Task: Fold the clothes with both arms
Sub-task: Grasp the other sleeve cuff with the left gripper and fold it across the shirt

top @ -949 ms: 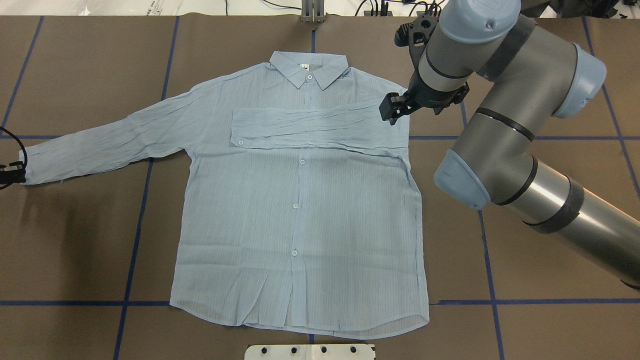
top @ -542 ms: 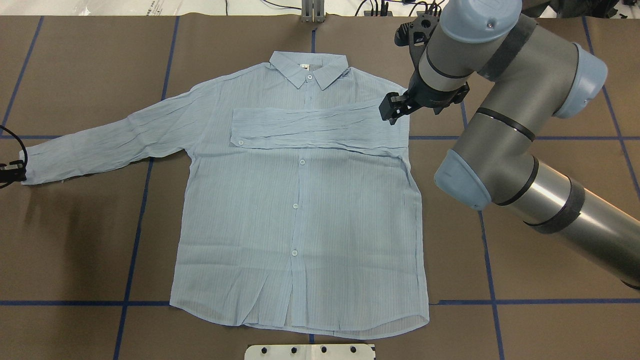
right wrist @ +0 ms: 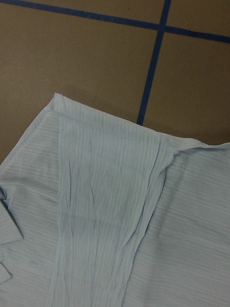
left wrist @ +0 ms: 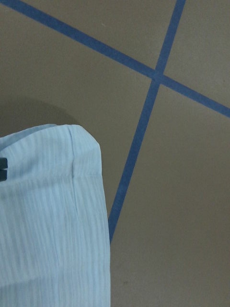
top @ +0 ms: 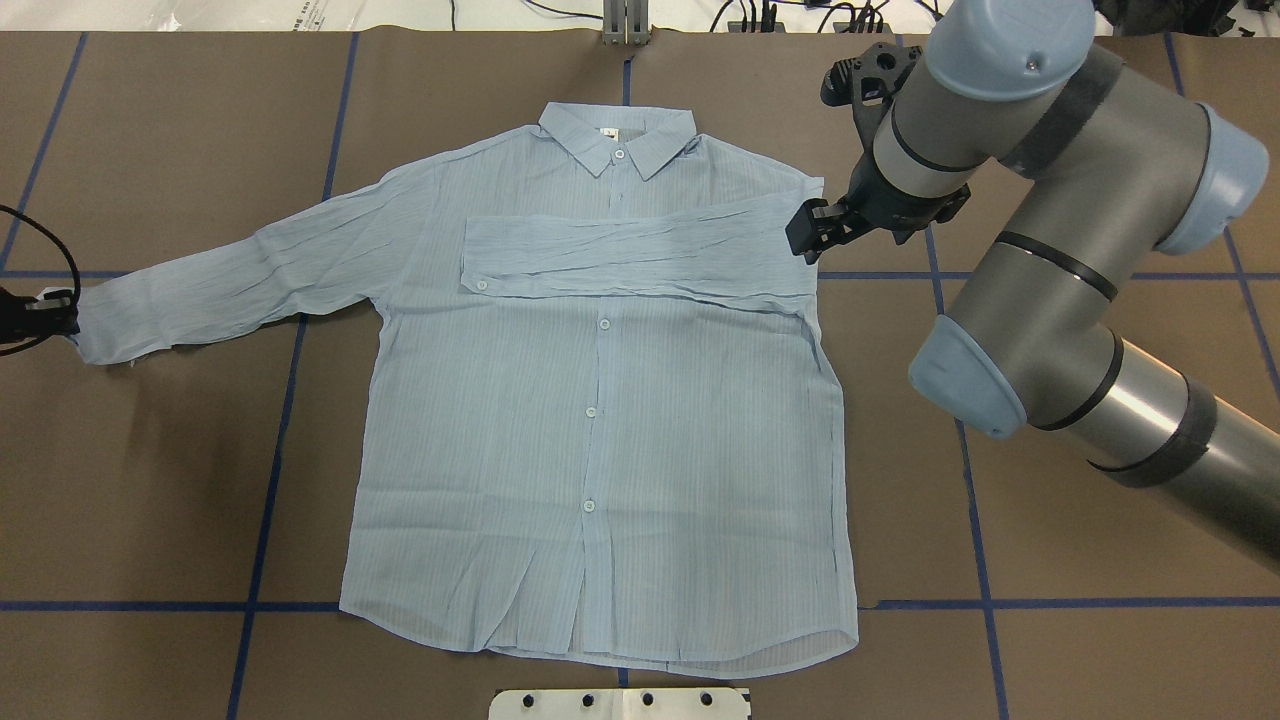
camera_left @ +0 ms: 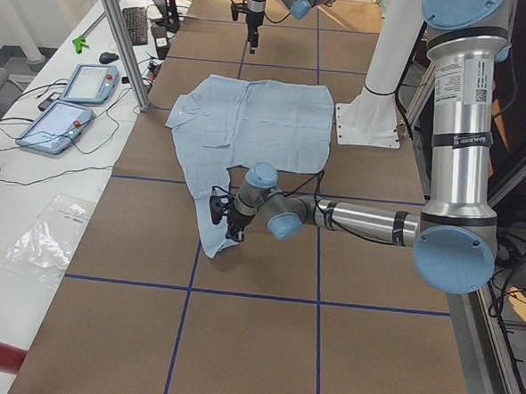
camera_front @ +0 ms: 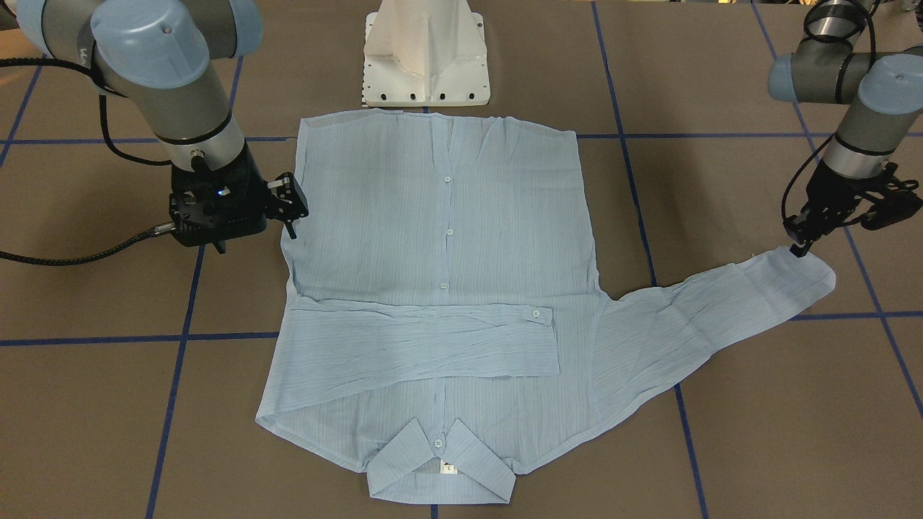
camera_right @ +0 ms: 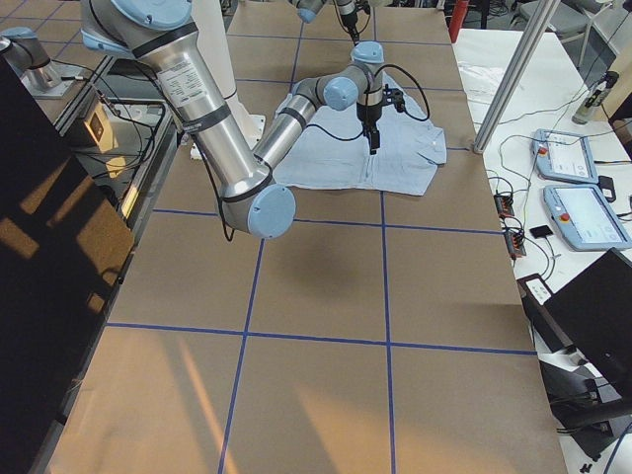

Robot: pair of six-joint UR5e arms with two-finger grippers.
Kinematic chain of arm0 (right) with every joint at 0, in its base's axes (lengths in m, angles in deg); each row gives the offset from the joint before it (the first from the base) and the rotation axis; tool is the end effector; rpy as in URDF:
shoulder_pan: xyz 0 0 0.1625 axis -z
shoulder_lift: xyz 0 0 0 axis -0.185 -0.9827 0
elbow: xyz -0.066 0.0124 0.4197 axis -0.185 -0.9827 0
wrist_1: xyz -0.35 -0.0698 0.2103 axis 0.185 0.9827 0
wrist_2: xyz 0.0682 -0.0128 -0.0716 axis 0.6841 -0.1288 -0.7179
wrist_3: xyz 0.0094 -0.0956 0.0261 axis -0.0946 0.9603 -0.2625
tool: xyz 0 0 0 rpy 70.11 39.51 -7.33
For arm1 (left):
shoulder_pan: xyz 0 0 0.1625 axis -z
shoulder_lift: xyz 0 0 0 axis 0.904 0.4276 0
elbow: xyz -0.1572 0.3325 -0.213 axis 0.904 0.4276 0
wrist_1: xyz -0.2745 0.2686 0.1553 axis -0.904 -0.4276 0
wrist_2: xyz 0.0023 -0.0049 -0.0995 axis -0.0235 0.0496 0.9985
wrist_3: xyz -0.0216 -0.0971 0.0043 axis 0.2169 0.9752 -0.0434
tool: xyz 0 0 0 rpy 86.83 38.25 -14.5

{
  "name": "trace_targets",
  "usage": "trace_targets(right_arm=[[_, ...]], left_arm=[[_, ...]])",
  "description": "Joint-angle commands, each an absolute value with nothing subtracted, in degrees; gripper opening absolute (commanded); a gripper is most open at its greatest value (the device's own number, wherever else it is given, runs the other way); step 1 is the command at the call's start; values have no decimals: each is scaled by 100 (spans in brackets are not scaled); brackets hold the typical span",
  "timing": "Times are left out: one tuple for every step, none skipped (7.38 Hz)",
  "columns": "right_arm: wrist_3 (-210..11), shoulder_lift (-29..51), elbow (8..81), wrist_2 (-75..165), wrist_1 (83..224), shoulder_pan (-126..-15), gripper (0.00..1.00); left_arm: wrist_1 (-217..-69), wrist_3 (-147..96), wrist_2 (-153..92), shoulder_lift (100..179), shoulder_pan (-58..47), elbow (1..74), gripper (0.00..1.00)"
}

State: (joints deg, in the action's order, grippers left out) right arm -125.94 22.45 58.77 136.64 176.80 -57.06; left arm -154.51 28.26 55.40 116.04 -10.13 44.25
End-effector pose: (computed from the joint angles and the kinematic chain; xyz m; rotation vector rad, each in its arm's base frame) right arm -0.3576 -0.5089 0.2384 0.2015 -0.7529 -0.1576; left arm 0.2054 -0.4664 0.5664 0.2150 0.7546 -0.4355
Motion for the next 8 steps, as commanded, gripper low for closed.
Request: trace_targets(right_arm=[[-12589,2062,6189,13720,17997,-5759,100],[-12589,2036,6251,13737,18121,-5794,100],[-12589,1870,6399,13746,18139,-5803,100],[-12589,1695,6558,13842,18227,-5873,100],[-12572,1484,6724,13860,18254,-5900,100],[-12554,1325,6804,13878,18254,-5952,100],[-12554,1315,6797,13887,18254,-6014,100],[-12554,1324,6779,13904,18254,-6040,100]], left_arm=[[-13537,2868,5547,12757,-1011,5082,0],[-12788,3025,5565,13503,-1037,5075,0],[-12285,3400,5617,14190,-1150,4979,0],[-12079,3761,5774,14832,-1534,4735,0],[-12086,4556,5932,15499,-1747,4350,0],[-12112,5304,6012,16246,-2045,3919,0],[-12156,5859,6039,16984,-2222,3419,0],[-12200,6152,6083,17322,-2371,3353,0]])
